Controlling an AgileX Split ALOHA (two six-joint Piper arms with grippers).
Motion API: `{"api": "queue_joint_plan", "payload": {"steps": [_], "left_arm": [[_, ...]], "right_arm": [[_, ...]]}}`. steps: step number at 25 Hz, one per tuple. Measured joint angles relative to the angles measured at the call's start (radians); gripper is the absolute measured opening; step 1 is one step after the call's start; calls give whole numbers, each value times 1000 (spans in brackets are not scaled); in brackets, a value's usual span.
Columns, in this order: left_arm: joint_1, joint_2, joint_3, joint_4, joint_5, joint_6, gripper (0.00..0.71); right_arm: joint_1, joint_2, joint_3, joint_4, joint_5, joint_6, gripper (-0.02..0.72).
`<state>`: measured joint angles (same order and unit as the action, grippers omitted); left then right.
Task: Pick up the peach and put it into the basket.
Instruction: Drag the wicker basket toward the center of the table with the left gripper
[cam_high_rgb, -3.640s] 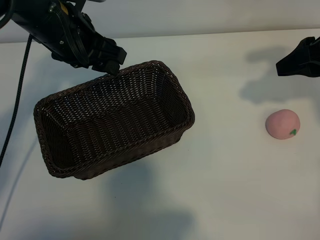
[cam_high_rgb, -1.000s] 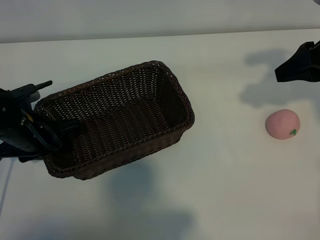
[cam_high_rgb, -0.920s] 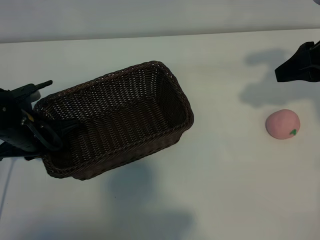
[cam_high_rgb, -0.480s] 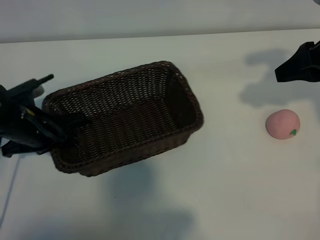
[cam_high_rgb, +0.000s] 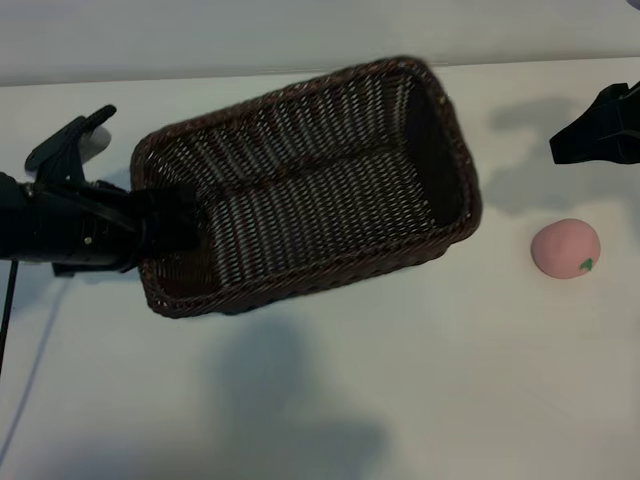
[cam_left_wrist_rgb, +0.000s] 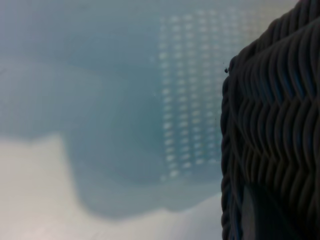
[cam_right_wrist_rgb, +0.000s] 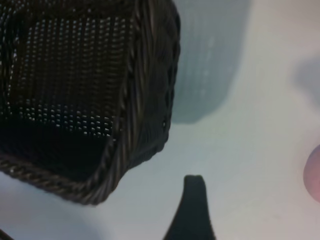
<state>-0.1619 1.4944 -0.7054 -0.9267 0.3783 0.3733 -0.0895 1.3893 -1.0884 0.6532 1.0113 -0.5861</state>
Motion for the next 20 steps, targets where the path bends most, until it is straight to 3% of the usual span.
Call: {"api": "queue_joint_plan", "payload": {"steps": [4,12,20], "left_arm": [[0,48,-128,29,61,29,154],[0,243,-440,361,250,-208,154],[-65,350,-523,395,267,-246,154]], "right_arm": [[0,0,0,0,4,0,595],[0,0,0,9,15,0,595],[0,0,0,10,15,1,595]]}}
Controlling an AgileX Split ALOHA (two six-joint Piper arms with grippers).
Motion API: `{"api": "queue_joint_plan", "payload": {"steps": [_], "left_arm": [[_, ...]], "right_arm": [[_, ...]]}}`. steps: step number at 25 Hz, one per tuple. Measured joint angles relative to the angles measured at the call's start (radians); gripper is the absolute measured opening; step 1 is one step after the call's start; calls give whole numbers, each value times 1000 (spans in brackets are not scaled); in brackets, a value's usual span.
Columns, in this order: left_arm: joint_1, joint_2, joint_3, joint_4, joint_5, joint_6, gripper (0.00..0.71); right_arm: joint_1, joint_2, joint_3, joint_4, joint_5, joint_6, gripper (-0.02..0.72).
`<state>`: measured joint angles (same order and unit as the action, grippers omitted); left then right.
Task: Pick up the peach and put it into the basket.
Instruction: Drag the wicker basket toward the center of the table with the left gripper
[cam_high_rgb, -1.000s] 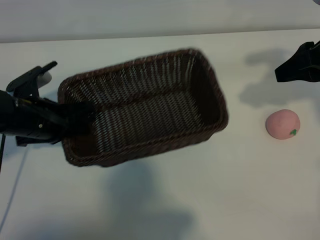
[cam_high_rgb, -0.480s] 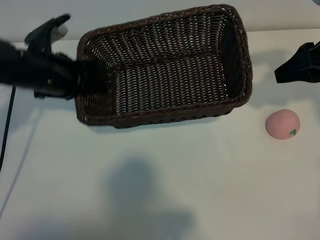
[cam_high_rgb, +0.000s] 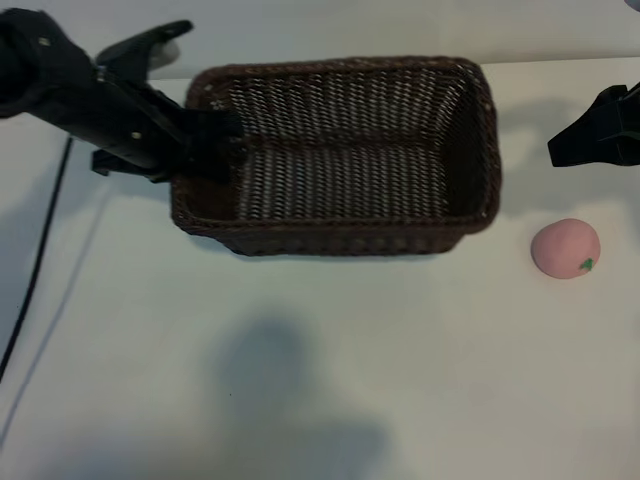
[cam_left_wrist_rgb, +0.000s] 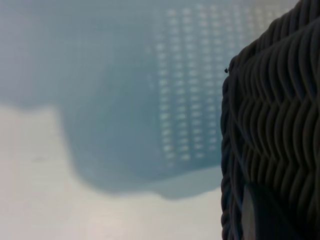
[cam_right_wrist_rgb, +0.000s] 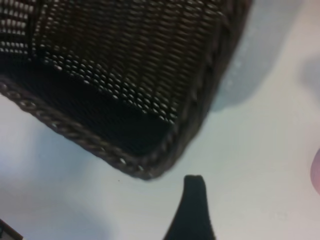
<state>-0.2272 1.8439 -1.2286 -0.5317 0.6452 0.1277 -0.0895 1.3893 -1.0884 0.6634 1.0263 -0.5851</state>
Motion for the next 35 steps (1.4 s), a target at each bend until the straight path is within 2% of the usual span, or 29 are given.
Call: {"api": "queue_joint_plan", "payload": {"steps": [4,15,27,29,31,33,35], "left_arm": [[-28,74,0,-2,-16,0,154],[-30,126,0,1,-89,-27,154],[-30,156,-8,-11,-94,-70,165],[-30,157,-9,-18,-92,-72,221],[-30,158,-9,-25,-85,-75,340],[-30,158,-9,-25,-76,-79,502],[-30,154,-9,-18,-64,-91,628]], "right_arm": [[0,0,0,2,1,0,595],[0,0,0,5,1,-1,595],[0,0,0,5,1,-1,595],[0,0,0,5,1,-1,595],[0,0,0,5,1,-1,595],[0,0,0,5,1,-1,595],[0,0,0,5,1,-1,595]]}}
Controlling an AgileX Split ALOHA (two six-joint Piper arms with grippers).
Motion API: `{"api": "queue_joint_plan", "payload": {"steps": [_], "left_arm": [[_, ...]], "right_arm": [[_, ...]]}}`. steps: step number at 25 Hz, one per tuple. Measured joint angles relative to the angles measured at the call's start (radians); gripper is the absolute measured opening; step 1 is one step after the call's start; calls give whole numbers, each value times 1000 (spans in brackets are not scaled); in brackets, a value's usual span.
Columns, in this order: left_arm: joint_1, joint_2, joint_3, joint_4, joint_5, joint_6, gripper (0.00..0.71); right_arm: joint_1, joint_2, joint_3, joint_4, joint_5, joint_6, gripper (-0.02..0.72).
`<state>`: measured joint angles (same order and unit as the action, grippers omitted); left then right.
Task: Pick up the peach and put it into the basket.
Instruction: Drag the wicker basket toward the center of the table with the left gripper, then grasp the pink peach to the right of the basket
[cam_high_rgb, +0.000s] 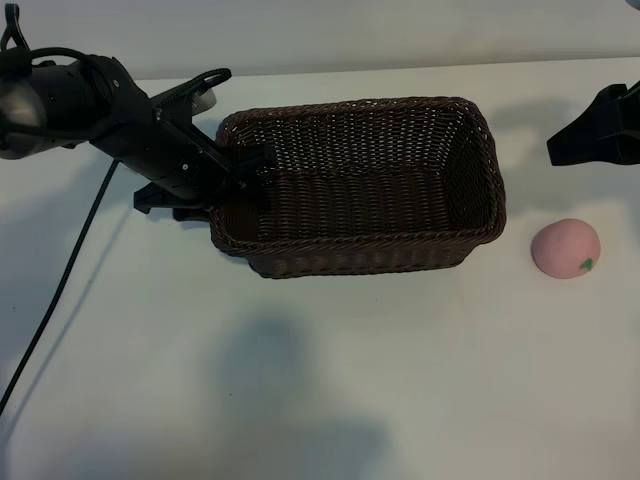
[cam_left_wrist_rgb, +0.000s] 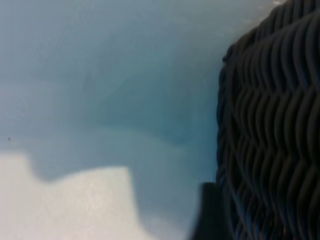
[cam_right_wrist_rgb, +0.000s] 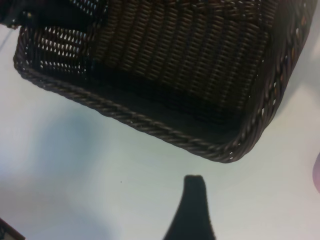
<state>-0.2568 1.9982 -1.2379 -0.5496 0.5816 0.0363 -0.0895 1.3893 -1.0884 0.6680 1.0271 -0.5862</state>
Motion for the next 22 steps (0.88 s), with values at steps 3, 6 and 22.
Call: {"api": "queue_joint_plan", "payload": {"steps": [3,6,22], "left_arm": [[0,-28,0,59,28,-44,699],[0,-81,0,139,58,-90,691],[27,-401,-17,354,191,-119,659]], "right_arm": [[0,0,0,0,0,0,595],[0,0,0,0,0,0,595],[0,0,0,0,1,0,595]]}}
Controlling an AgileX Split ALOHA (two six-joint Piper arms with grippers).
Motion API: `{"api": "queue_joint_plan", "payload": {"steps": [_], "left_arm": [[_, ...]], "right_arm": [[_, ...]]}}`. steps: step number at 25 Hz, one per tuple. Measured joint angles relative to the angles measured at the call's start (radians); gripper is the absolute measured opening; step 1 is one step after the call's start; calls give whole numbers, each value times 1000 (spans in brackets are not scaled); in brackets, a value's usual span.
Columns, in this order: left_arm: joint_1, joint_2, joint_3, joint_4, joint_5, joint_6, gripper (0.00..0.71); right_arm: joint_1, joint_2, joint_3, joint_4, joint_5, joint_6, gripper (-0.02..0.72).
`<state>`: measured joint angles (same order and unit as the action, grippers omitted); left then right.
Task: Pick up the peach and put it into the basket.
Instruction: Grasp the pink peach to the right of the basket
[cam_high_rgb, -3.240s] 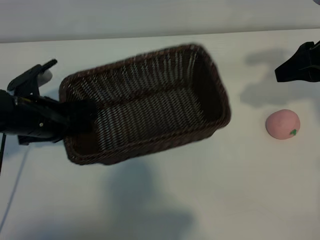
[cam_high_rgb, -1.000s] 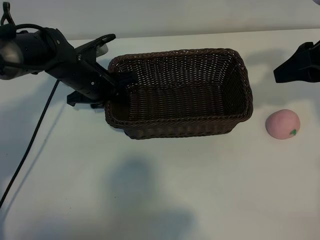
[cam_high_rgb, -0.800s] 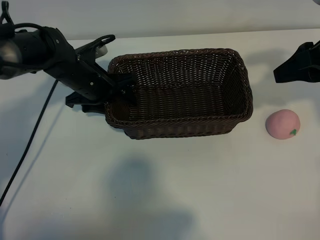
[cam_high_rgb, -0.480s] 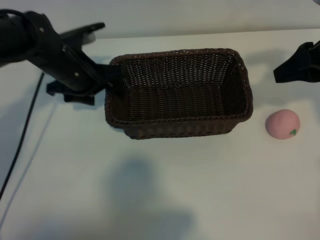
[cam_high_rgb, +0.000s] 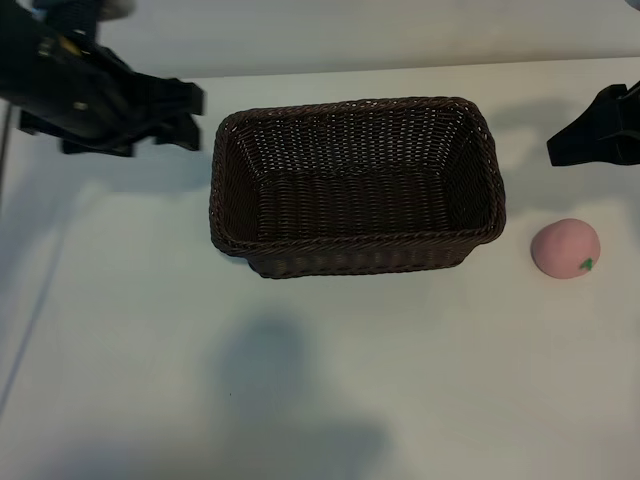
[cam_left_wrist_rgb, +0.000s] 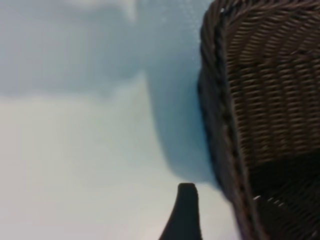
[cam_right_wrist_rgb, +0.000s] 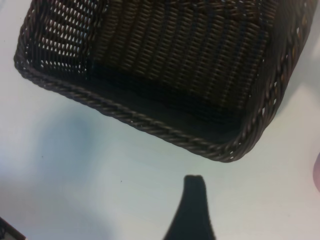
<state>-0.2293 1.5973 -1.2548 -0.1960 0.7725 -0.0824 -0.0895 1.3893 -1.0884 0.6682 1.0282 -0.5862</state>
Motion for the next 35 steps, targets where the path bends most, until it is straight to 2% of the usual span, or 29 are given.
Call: {"api": "queue_joint_plan", "payload": {"steps": [2,3,8,11,13,18,21,25,30,33,35], "left_arm": [[53,-42,-4,41,44,1,654],[95,-62,-4,52,63,8,652],[340,-190,-5,59,138,96,643],[436,-248,-5,47,156,122,638],[472,-280,-5,46,167,126,633],[485,-396,-6,-9,220,189,620],[485,-528,-6,-62,231,256,613],[485,-754,23,-70,249,278,604],[485,-989,163,-11,291,235,597],[477,-1097,290,-6,265,220,598],[456,-1148,365,5,254,221,598]], "right_arm": [[0,0,0,0,0,0,595],[0,0,0,0,0,0,595],[0,0,0,0,1,0,595],[0,0,0,0,1,0,595],[0,0,0,0,1,0,595],[0,0,0,0,1,0,595],[0,0,0,0,1,0,595],[0,0,0,0,5,0,595],[0,0,0,0,5,0,595],[0,0,0,0,5,0,595],[0,0,0,0,5,0,595]]}}
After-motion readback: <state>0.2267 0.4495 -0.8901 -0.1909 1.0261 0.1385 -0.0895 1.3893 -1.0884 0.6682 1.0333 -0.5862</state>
